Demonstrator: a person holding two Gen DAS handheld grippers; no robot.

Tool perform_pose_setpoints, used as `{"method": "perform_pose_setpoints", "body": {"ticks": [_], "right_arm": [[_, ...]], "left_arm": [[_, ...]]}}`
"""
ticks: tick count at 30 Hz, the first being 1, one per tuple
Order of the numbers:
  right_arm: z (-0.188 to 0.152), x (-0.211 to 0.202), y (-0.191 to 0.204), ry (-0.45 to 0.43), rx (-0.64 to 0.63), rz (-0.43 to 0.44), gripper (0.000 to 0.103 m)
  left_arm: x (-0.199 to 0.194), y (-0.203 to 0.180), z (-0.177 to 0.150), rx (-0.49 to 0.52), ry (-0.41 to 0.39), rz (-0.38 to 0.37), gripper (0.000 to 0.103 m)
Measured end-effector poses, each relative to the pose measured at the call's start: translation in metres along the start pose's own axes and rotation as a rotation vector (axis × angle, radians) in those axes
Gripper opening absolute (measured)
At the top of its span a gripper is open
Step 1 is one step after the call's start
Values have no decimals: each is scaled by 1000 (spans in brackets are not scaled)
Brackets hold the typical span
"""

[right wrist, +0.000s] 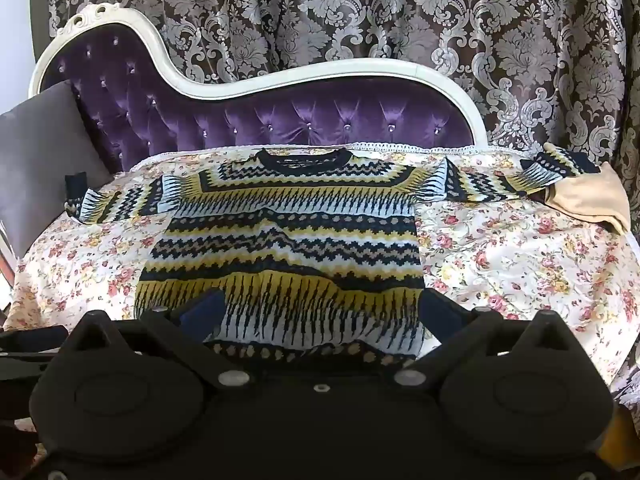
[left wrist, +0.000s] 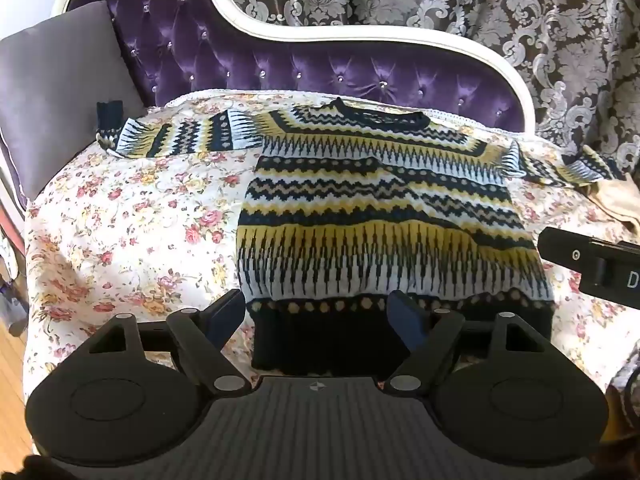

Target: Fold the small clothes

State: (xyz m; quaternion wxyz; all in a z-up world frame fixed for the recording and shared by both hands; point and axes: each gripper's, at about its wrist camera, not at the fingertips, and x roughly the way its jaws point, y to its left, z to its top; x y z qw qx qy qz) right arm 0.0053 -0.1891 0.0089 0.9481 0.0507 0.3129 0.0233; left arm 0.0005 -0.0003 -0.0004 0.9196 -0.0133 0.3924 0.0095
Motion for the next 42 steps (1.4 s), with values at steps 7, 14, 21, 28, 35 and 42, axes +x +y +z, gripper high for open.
{"method": "perform_pose_setpoints", "body": {"ticks": [7,14,21,28,35,42], "right_arm": [[-2,4,0,11,4,-3,102],[-4,10,-1,52,32,14,102],[-3,17,1,83,36,24,102],[-3,16,0,88,40,29,102],[-3,18,0,100,44,36,102],[-4,20,0,109,52,45,102]], "left_arm": [[2,-1,-1,-1,-5,-9,77],[1,-2,3,20,8,5,77],[0,1,4,11,13,15,77],[-1,-2,2,18,18,14,77],[-1,-1,3,18,20,14,77],[-2,-1,5,19,25,21,77]]}}
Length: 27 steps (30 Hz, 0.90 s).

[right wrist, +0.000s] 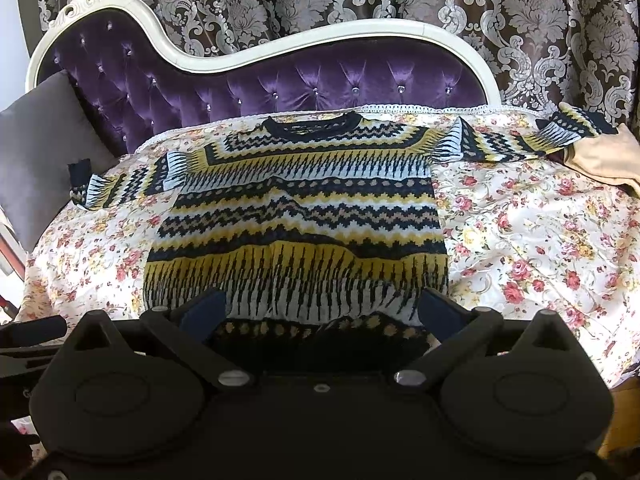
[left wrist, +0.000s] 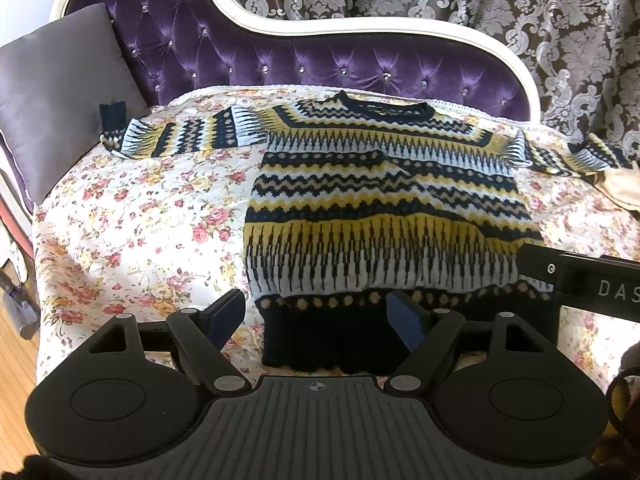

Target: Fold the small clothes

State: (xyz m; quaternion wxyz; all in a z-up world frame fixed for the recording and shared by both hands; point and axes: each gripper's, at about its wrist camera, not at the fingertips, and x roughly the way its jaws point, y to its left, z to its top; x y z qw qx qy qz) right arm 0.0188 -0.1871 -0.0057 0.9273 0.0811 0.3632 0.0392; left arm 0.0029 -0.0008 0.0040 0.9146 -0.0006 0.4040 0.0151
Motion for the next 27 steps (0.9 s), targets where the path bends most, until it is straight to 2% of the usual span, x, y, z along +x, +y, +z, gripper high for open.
{"method": "perform_pose_setpoints", "body": {"ticks": [27], "right_arm": [[1,5,2,19,1,5,102]], "left_arm": [[6,3,0,-13,16,4,77]]}}
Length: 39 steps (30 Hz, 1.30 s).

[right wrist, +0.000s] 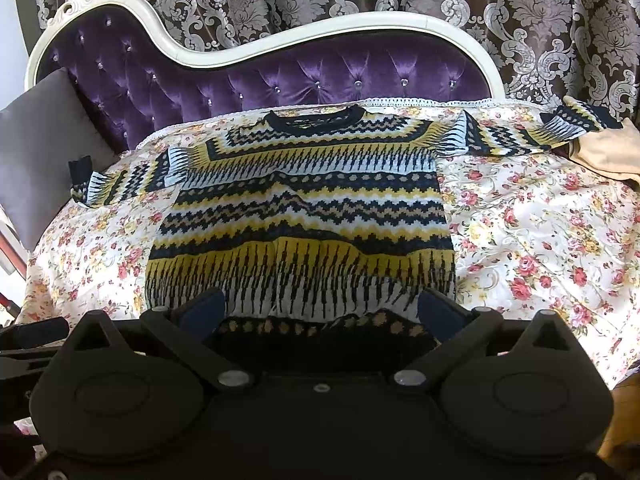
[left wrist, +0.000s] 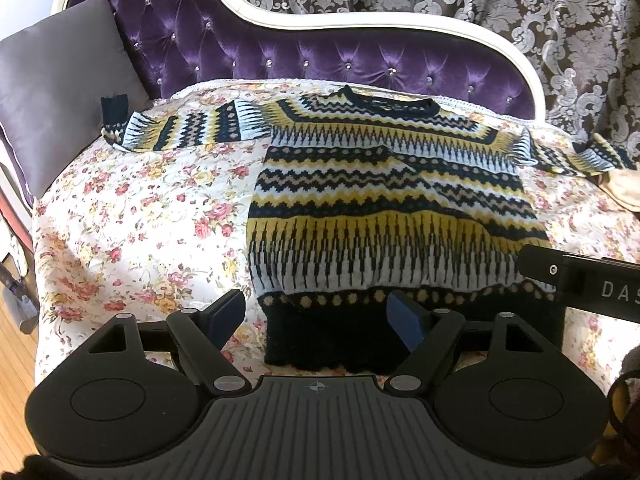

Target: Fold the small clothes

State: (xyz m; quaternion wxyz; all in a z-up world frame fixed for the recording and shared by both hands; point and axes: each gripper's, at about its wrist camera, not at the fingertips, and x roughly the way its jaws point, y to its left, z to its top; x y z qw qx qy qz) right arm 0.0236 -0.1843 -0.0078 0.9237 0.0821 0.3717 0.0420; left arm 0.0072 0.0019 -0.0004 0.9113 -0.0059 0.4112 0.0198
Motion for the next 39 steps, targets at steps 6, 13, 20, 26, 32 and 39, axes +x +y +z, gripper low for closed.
{"method": "perform_pose_setpoints", "body": {"ticks": [6,13,20,26,32,39], "right_arm": [[1,-5,1,-17,-3,-3,102],[0,-5,-2,-18,7,-13,102],[-1,-5,-1,-15,6,-9,102],[-1,-5,-1,-12,9,-7,102],[-1,-2,-2,-6,15,-5,102],[2,5,-7,-5,32,15,102]], "left_arm": [[3,0,-1,-9,8,-9,77],[4,-1,-3,-13,18,-18,77],[4,0,-3,-12,20,-18,77],[5,-1,-4,-12,21,-18,77],[8,-3,-3,-9,24,-18,77],[18,-8,9,25,-9,-46,77]]}}
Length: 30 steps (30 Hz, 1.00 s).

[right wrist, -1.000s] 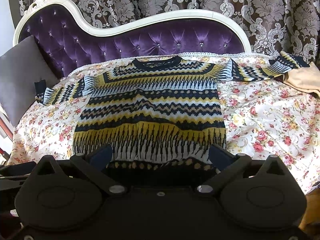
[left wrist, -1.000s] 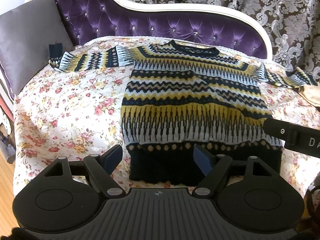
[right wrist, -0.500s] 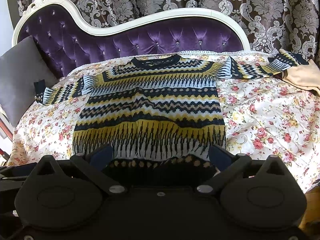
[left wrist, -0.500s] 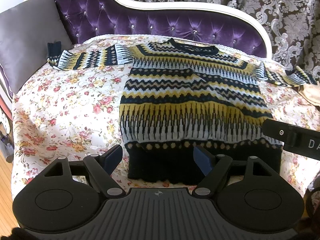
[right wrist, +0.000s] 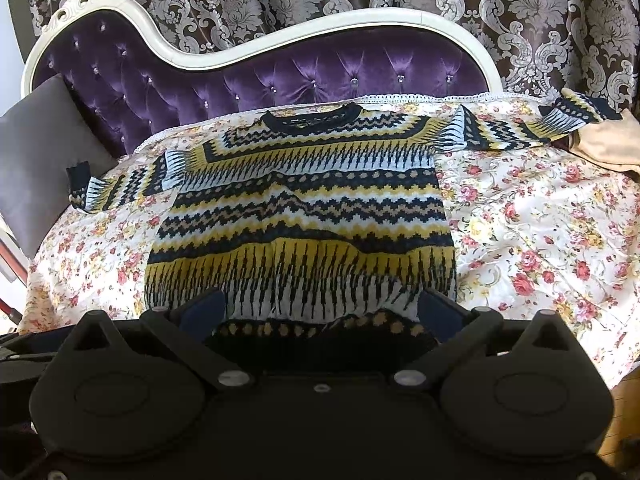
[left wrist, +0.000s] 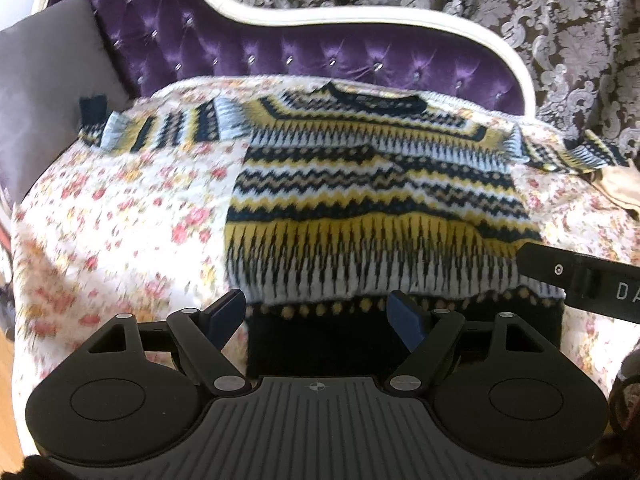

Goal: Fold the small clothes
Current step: 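Reach the right gripper to the sweater's sleeve cuff and grasp it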

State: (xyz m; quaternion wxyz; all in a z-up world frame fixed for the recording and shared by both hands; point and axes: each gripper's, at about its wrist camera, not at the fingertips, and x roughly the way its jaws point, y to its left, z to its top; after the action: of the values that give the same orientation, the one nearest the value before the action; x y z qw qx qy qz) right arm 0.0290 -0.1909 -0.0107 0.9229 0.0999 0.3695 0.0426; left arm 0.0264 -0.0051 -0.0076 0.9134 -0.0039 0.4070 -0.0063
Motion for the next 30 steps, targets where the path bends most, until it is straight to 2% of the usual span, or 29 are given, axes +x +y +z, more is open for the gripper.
{"method": "perform_pose_setpoints", "body": {"ticks": [5,11,16,24,28,30], "right_arm": [[14,4,-14,-54,18,-21,102],[44,12,-44,-166,23,-88,102],[68,31,-80,-209,45,-76,102],[105,79,-154,-214,72,-268,101],[126,105,-197,-177,106,-354,86],[136,118,-221,-157,147,-371,84]], "left_arm": [[11,-4,25,31,-77,-37,77],[34,-18,62,89,-153,-31,77],[70,-30,87,131,-136,-55,77],[139,-34,116,159,-74,-62,77],[169,-32,126,171,-37,-43,77],[183,-29,129,181,-19,-30,77]]}}
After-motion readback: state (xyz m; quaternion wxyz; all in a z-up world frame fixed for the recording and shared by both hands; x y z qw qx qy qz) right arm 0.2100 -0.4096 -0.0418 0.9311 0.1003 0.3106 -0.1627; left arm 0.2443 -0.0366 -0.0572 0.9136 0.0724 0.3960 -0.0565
